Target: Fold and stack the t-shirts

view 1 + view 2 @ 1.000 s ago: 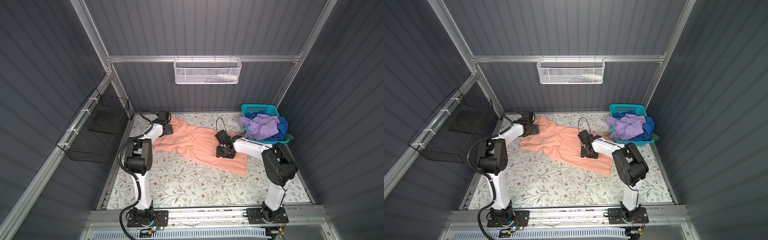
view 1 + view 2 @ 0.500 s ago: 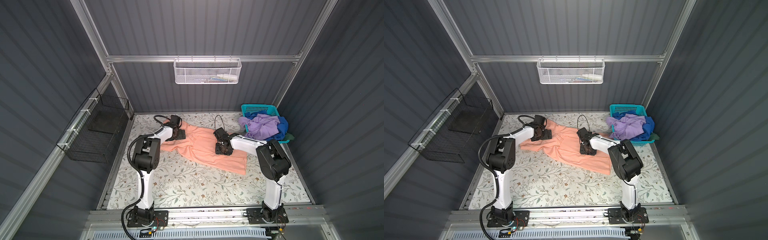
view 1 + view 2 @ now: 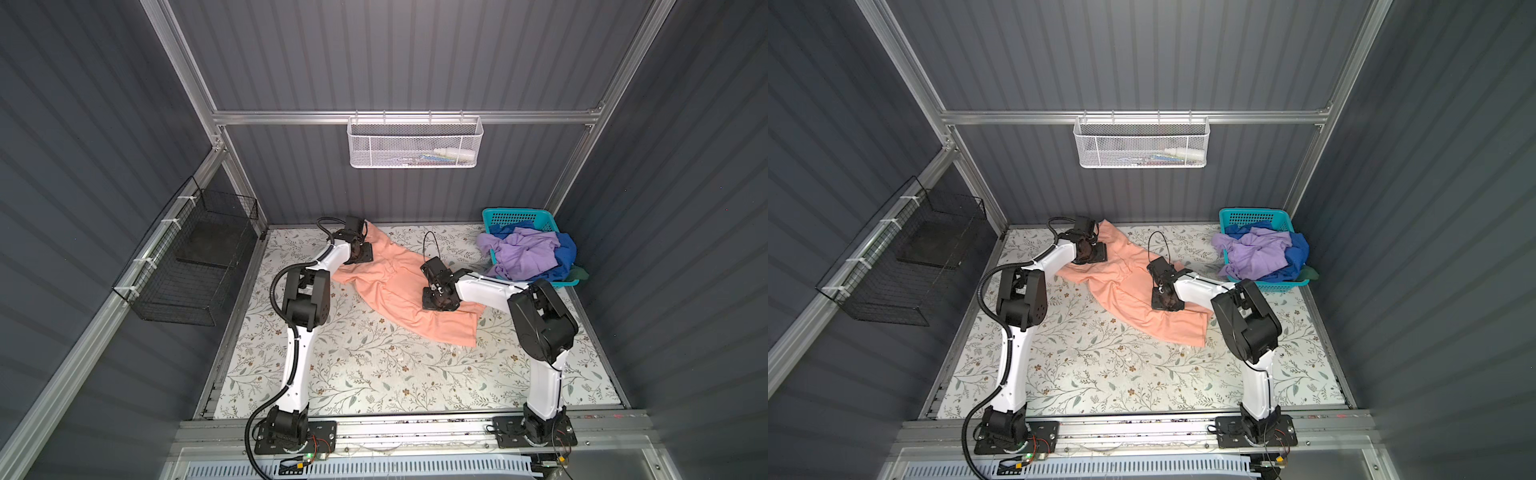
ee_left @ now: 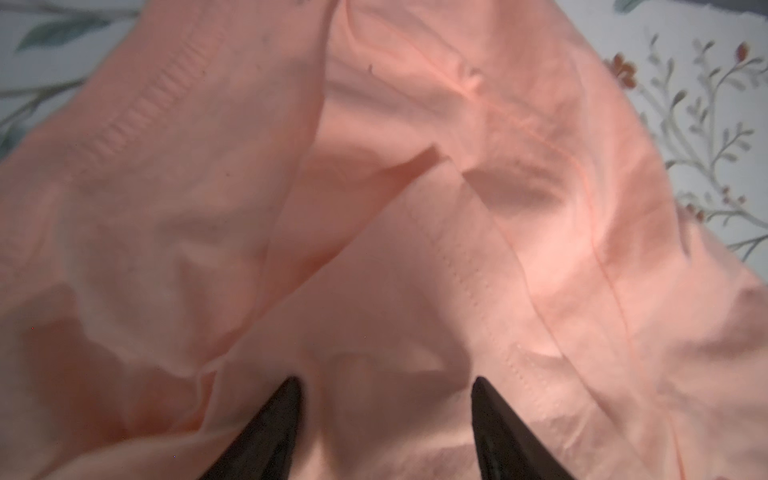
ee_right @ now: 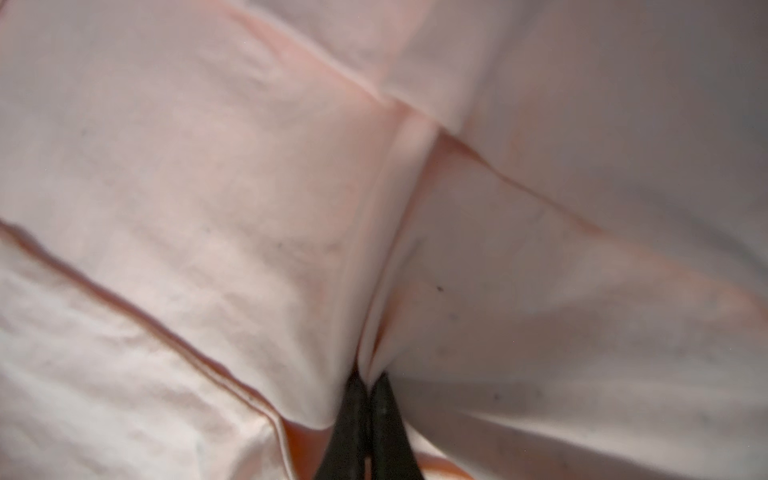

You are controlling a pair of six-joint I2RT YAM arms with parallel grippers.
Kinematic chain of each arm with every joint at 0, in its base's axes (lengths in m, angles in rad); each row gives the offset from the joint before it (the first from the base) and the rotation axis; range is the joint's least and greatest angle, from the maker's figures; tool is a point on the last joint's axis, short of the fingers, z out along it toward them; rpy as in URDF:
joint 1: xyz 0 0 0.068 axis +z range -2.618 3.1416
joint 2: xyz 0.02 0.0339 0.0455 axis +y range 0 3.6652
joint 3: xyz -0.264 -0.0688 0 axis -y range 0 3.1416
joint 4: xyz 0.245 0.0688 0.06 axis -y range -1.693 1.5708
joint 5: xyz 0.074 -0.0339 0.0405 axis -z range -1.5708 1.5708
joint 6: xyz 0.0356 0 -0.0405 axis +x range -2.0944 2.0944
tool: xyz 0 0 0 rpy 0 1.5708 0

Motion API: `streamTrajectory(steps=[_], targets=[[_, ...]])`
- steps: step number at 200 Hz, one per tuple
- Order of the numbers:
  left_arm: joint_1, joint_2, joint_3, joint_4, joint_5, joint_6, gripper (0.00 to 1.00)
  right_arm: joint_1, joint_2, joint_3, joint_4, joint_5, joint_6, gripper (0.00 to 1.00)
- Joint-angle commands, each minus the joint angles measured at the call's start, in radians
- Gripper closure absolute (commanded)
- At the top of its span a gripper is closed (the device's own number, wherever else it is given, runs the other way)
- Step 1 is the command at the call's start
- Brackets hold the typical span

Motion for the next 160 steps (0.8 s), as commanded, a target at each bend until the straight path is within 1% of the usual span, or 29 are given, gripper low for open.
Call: streamTrajectory(steps=[1,27,53,69,77,80,88,97,110,123,133,143,152,160], targets=[[-0.005,0.129,0.133,-0.154,0.134,0.07,0.32,0.067,0.023,-0.036,-0.066,-0.076,0.016,0.96],[-0.013,0.198,0.236,-0.133,0.222,0.105,0.32,0.137,0.023,-0.006,-0.093,-0.109,0.011,0.95],[-0.027,0.22,0.249,-0.071,0.312,0.133,0.32,0.192,0.06,0.065,-0.126,-0.138,-0.002,0.95],[-0.04,0.232,0.264,-0.05,0.331,0.155,0.32,0.22,0.082,0.096,-0.134,-0.174,-0.005,0.95],[-0.046,0.241,0.276,-0.041,0.331,0.16,0.31,0.234,0.09,0.111,-0.139,-0.18,-0.003,0.93],[-0.047,0.245,0.281,-0.038,0.359,0.163,0.31,0.238,0.092,0.114,-0.141,-0.184,-0.003,0.93],[-0.052,0.256,0.298,-0.028,0.378,0.164,0.31,0.246,0.098,0.124,-0.147,-0.188,-0.005,0.92],[-0.057,0.274,0.333,-0.03,0.404,0.173,0.32,0.253,0.097,0.134,-0.156,-0.187,-0.005,0.86],[-0.063,0.295,0.388,-0.03,0.418,0.185,0.31,0.253,0.084,0.141,-0.171,-0.188,-0.006,0.85],[-0.069,0.298,0.409,0.005,0.431,0.196,0.27,0.253,0.058,0.144,-0.193,-0.176,-0.008,0.8],[-0.073,0.292,0.409,0.05,0.457,0.197,0.24,0.253,0.029,0.139,-0.209,-0.167,-0.005,0.79],[-0.076,0.286,0.411,0.088,0.489,0.195,0.17,0.253,-0.013,0.118,-0.211,-0.171,-0.002,0.77],[-0.08,0.28,0.42,0.108,0.516,0.199,0.13,0.252,-0.062,0.085,-0.197,-0.168,0.012,0.71],[-0.086,0.267,0.418,0.124,0.529,0.21,0.08,0.252,-0.105,0.056,-0.191,-0.149,0.027,0.63]])
